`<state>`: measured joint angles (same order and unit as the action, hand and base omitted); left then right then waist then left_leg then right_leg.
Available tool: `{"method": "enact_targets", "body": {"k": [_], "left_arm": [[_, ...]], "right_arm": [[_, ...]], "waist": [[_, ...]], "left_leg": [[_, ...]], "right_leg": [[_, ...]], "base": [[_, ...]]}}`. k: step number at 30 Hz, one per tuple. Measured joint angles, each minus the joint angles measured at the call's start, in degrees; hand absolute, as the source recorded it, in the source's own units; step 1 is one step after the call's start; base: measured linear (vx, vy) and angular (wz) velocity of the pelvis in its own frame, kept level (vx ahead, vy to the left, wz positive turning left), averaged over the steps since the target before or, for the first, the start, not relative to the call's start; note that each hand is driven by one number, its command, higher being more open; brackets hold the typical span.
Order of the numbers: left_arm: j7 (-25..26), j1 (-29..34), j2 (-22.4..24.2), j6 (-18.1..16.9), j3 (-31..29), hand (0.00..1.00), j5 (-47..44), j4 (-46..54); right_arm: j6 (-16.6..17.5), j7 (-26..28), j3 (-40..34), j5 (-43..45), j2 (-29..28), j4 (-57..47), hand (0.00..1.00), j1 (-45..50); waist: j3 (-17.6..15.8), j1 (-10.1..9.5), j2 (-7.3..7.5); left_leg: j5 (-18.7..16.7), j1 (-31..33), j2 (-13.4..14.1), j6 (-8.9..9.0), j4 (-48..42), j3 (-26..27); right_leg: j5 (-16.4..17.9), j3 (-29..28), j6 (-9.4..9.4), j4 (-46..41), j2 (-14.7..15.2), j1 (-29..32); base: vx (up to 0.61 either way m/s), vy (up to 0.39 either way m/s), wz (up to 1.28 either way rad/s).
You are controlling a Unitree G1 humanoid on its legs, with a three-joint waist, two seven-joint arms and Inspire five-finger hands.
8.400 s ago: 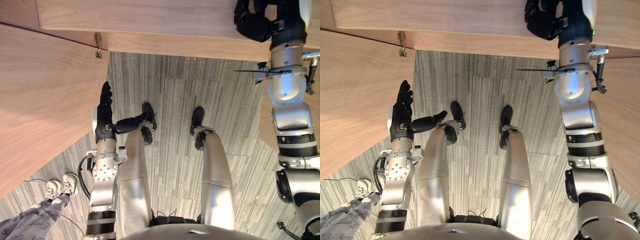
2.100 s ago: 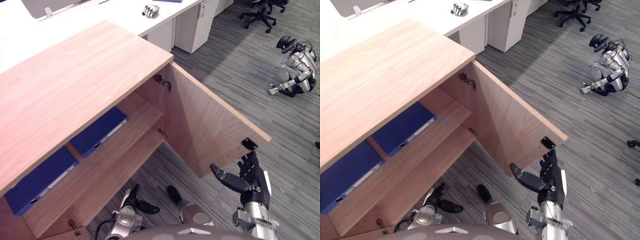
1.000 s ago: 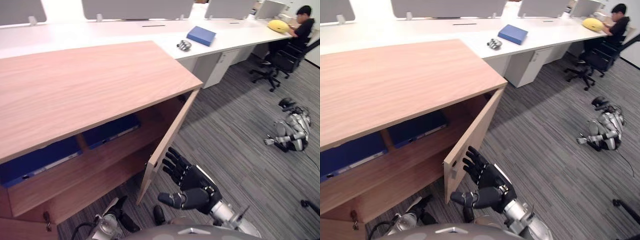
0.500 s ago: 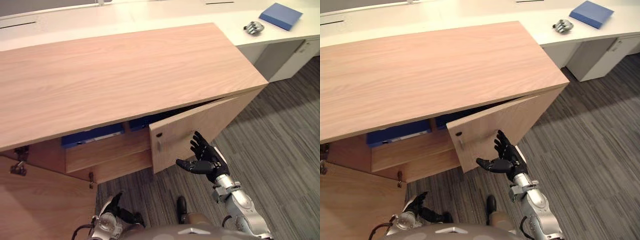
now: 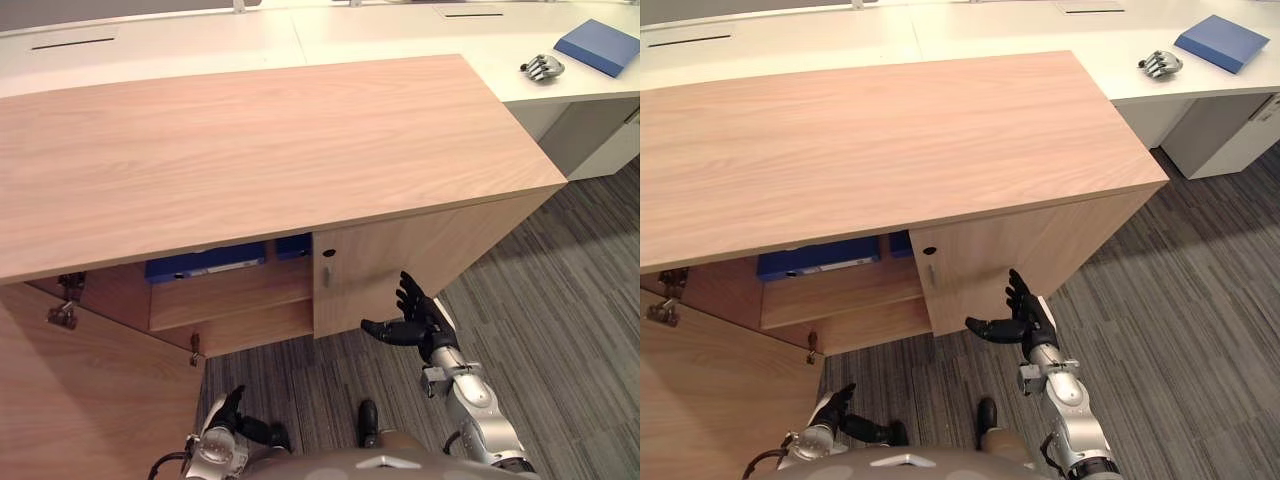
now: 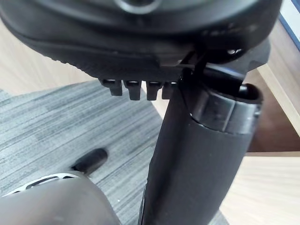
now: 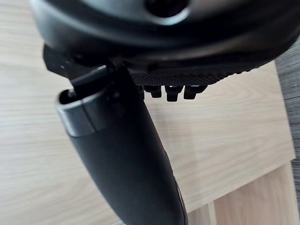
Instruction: Walk over to the cabinet, pick up the folder, carry it to the office cabinet, place the folder inside the office cabinet, then close the office cabinet door
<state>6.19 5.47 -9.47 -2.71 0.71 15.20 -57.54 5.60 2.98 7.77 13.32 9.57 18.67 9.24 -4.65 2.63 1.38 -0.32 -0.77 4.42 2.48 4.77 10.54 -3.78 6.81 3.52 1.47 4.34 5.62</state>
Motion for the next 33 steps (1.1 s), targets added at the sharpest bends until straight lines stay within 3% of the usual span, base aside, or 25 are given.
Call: {"method": "enact_targets", "body": {"k": [14,26,33], "left_arm": [[1.4,0.0,2.7,0.0,-2.1,1.0,-1.9,1.0],[1.8,0.2,3.2,0.1,-2.3,1.0,-5.8,0.3],[2.0,-0.6,3.4,0.1,-4.7,1.0,-7.1,-0.1]], "right_arm": [[-0.5,-3.3,-2.4,-8.9,-5.2,23.3,1.0,0.0],[-2.3,-6.9,-8.5,-11.1,-6.2,33.9,1.0,-3.0],[-2.9,-7.5,-11.9,-11.0,-7.3,36.0,1.0,-4.7]], "waist": [[0.8,-0.72,-0.24],[1.4,-0.67,0.19],[-0.3,-0.67,1.09]], "left_leg": [[0.2,-1.4,0.0,0.08,0.2,-1.4],[0.3,-2.1,-0.1,0.08,0.2,-0.7],[-0.6,-0.6,-0.6,-0.07,-1.5,-2.1]], "right_leg": [[0.3,1.4,0.01,0.8,0.0,-2.5],[0.3,0.7,0.01,-0.3,0.0,-2.3],[8.0,-0.9,1.1,-12.6,1.4,3.5]], "base": [[0.0,-0.005,0.05],[-0.01,0.0,-0.03],[-0.05,-0.009,0.07]]}}
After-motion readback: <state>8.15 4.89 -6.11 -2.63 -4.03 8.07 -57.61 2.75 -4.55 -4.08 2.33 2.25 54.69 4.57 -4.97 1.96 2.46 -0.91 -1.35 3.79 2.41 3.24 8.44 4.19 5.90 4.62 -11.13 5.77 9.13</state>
